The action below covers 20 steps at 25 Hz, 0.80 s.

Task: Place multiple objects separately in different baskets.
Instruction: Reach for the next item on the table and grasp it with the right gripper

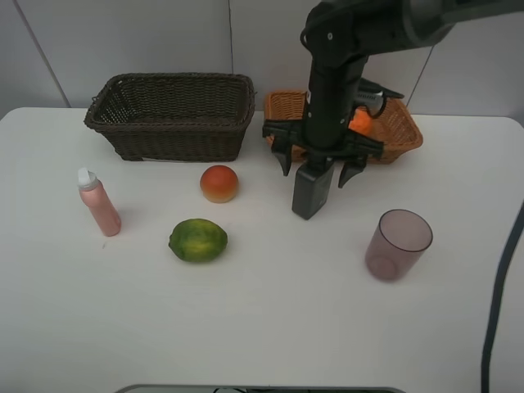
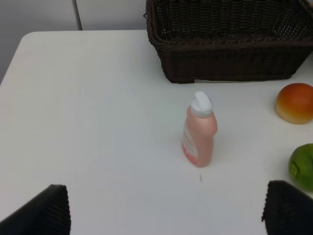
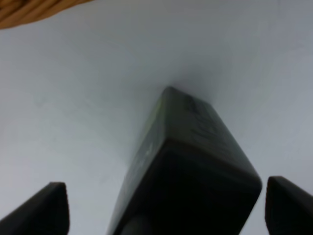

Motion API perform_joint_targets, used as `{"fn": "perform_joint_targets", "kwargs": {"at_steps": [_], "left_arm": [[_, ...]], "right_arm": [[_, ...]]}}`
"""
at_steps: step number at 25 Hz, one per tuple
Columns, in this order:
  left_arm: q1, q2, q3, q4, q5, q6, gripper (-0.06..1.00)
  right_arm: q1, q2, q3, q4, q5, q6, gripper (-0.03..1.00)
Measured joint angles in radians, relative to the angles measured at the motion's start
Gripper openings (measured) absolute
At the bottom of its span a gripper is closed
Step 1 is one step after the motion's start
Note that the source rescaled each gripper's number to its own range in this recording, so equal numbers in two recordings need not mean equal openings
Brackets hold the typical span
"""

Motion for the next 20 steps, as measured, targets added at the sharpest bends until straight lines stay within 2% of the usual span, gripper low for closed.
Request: {"fn": "perform_joint_targets", "kwargs": {"at_steps": [3,6,7,20], "left_arm": [[0.000,0.000,0.000,0.000,0.000,0.000,1.00],[0.000,0.000,0.000,0.000,0.000,0.000,1.00],[0.000,0.000,0.000,0.000,0.000,0.000,1.00],[0.000,0.000,0.000,0.000,0.000,0.000,1.00]], "right_arm": [[0.000,0.003,0.000,-0.008,-0.001,0.000,0.90],[0.000,0.003,0.000,-0.014,-0.001,0.000,0.62],[0.000,0.003,0.000,-0.014,-0.001,0.000,0.49],[0.000,0.003,0.000,-0.013,0.003,0.000,0.49]]}}
